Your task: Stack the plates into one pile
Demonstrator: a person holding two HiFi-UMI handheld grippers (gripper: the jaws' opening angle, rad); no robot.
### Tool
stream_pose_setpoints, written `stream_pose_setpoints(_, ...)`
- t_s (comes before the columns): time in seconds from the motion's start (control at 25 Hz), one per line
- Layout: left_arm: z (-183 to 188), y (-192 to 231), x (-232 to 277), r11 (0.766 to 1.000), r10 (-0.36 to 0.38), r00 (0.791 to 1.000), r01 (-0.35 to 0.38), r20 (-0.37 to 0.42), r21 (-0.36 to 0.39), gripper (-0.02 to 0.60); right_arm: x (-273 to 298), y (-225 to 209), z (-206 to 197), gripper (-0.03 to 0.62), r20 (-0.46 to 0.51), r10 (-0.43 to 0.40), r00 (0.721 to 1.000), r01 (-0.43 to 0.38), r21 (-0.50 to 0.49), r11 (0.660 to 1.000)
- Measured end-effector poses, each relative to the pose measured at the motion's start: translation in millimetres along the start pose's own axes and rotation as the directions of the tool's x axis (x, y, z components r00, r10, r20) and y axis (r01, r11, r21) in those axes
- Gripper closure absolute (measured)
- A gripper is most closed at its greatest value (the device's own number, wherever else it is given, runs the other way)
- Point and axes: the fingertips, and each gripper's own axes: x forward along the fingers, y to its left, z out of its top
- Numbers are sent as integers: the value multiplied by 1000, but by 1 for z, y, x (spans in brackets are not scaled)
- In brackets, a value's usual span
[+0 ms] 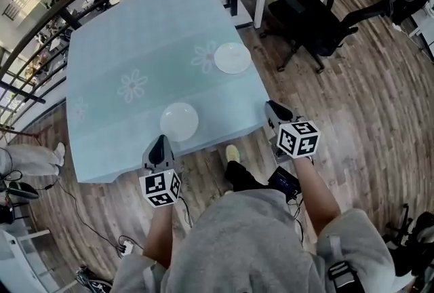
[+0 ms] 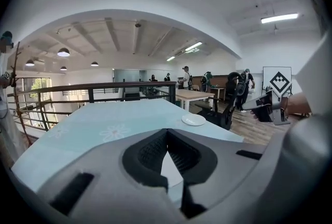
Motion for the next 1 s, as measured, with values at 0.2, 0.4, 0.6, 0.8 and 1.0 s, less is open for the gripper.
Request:
stream_pose_setpoints(0.2, -1, 3, 28, 1000, -6, 999, 7, -33, 2, 561, 32, -21, 14, 563, -38, -2, 999, 2, 4, 1000)
stream_pose_setpoints(0.4, -3, 15, 41, 997, 20, 998, -25, -64, -73, 561, 62, -29, 25, 470, -75, 79, 994, -75, 47, 996)
stream_pose_setpoints(0.6, 2, 25, 48, 995, 51, 995, -58, -82, -84, 561, 87, -50, 34, 441, -96, 81, 992, -75, 62, 995)
stream_pose_setpoints(0.8, 7, 33, 55, 993, 88, 991, -95, -96, -74, 561, 125, -77, 40, 424, -111, 86, 990, -74, 107, 992)
stream_pose_setpoints(1.0, 15, 41, 55, 991, 117, 986, -123, -115, -50, 561, 178, -100, 36, 424, -158, 76, 985, -58, 115, 992)
